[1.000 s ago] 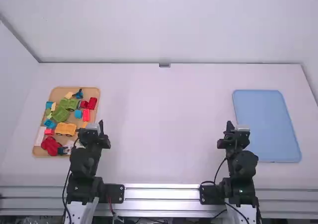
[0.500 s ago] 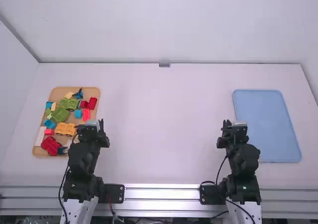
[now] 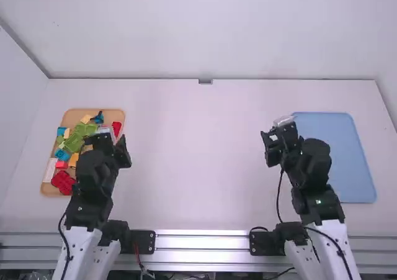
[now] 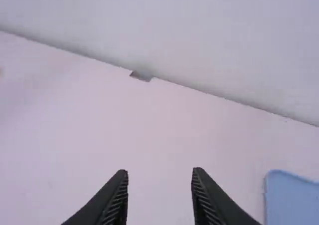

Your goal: Assemble lego blocks to make yellow taxi

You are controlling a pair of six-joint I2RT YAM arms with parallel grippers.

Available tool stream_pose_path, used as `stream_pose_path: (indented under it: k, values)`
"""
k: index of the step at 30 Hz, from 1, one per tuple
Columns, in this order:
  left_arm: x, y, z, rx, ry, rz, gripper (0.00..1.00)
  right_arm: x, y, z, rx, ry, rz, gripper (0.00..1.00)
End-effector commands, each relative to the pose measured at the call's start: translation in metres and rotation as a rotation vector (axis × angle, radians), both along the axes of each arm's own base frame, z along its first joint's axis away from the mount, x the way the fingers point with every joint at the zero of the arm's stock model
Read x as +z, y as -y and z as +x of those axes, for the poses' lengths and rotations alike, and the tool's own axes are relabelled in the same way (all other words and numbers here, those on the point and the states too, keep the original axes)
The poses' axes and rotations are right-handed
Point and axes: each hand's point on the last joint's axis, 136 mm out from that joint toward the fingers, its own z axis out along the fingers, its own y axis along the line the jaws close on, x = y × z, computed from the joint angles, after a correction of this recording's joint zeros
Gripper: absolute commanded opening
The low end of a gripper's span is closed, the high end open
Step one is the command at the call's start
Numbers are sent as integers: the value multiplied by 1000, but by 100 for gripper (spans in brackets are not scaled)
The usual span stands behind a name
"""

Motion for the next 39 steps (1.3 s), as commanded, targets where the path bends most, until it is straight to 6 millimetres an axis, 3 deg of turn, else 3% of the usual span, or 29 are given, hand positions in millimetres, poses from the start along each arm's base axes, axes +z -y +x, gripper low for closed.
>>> stream_pose_path:
  k: [1, 8, 13, 18, 24, 26, 28, 31, 39]
  values:
    - [19, -12, 7, 105, 9, -67, 40, 26, -21, 8, 115, 29, -27, 40]
    - [28, -30, 30, 201, -117, -167, 55, 46, -74, 40, 335, -38, -84, 55]
    - [26, -48, 43, 256, -198, -261, 64, 47, -112, 55, 491, -67, -110, 63]
    - [23, -72, 55, 340, -273, -354, 72, 34, -157, 61, 696, -108, -124, 73]
    - [11, -107, 60, 494, -377, -426, 83, 0, -206, 69, 884, -162, -69, 82]
    - [5, -126, 53, 643, -397, -465, 86, -6, -220, 77, 903, -173, -45, 86]
    - [0, -148, 34, 873, -396, -515, 89, -10, -232, 82, 942, -170, -40, 88]
    - [4, -164, 6, 1092, -391, -521, 92, -13, -246, 87, 991, -161, -35, 92]
    - [34, -183, -3, 1052, -355, -523, 98, -5, -253, 102, 997, -114, -71, 98]
